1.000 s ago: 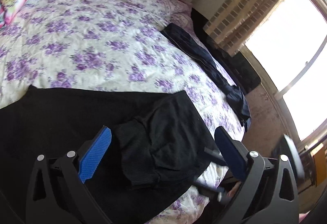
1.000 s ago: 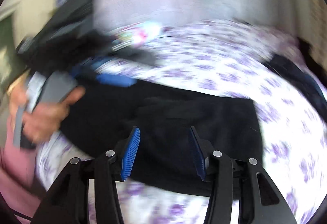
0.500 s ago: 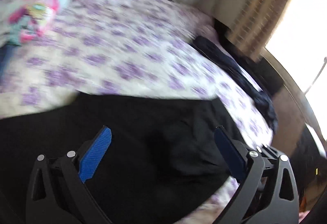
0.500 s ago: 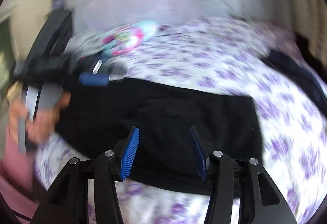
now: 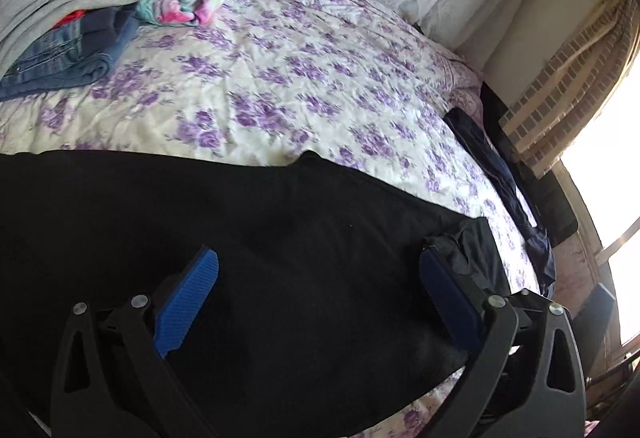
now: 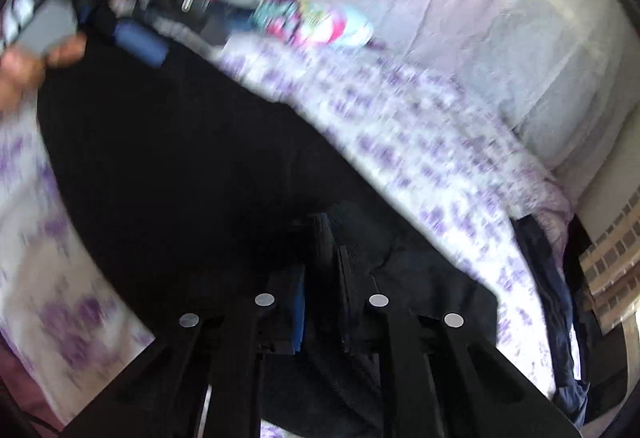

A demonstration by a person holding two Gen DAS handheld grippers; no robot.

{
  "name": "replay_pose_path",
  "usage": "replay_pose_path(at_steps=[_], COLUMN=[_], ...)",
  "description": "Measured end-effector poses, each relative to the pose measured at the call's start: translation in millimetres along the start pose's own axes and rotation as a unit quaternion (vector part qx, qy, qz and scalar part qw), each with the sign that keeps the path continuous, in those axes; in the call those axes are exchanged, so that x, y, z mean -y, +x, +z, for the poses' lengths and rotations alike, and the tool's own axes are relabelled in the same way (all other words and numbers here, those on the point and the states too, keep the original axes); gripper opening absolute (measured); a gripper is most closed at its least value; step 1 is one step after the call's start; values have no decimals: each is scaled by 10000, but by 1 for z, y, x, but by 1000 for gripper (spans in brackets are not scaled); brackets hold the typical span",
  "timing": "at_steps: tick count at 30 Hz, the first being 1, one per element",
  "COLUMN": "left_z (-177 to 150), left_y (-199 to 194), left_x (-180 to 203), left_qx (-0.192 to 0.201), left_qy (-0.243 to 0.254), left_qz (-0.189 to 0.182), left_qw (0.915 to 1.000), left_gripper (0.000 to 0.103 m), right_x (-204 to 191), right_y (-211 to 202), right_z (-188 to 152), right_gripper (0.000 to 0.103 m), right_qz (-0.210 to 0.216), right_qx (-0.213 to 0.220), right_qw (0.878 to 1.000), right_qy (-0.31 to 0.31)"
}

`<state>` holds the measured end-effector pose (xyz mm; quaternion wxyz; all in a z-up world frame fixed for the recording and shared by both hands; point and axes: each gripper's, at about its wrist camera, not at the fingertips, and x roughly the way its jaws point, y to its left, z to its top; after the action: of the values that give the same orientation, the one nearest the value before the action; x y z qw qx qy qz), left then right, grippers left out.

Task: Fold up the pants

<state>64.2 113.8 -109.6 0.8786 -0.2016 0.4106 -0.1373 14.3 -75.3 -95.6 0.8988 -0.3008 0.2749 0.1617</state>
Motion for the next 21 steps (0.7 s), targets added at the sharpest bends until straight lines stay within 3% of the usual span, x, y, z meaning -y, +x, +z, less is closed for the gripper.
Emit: replay_pose_path(at_steps=[4,6,8,10,12,14,16,19,21], left_z=[2,1,-2,-5,-6,-6,-7,-8,-8], left_y=[-9,-9,-9,-9,-7,-5,-4,-11,-20], left_x=[-8,-10,-10,-9,-9,-12,-14,-19,-24], left_qx=[108,110,92,94,72,37,7,23,118], left_qy=[-79,-59,13,161,216,207,192,267,263], left_qz=[32,83,227,536,879,997,1046,1224,1319], left_qw=[9999,9999,9997,9984,9959,9948,9943,9921,9908], left_gripper=[99,99,99,99,99,99,99,99,99], right_x=[-10,-28,-35,-26,-2,19,29,28,20], right_y=[-6,16,16,2,-14,-2,38,24,-1], right_z=[4,-7,-9,-2,4,-2,-17,-11,8], right_gripper=[14,20,26,53,66,67,68,68,69], right_qz=[406,407,215,570,1037,1196,1276,1167,962], right_qx=[134,-241,-162,-38,286,88,-873,-731,-202], right_qw=[9991,9985,9983,9980,9927,9838,9704,9722,9814], right_qy=[23,-280,-512,-277,537,1333,1853,1895,1649])
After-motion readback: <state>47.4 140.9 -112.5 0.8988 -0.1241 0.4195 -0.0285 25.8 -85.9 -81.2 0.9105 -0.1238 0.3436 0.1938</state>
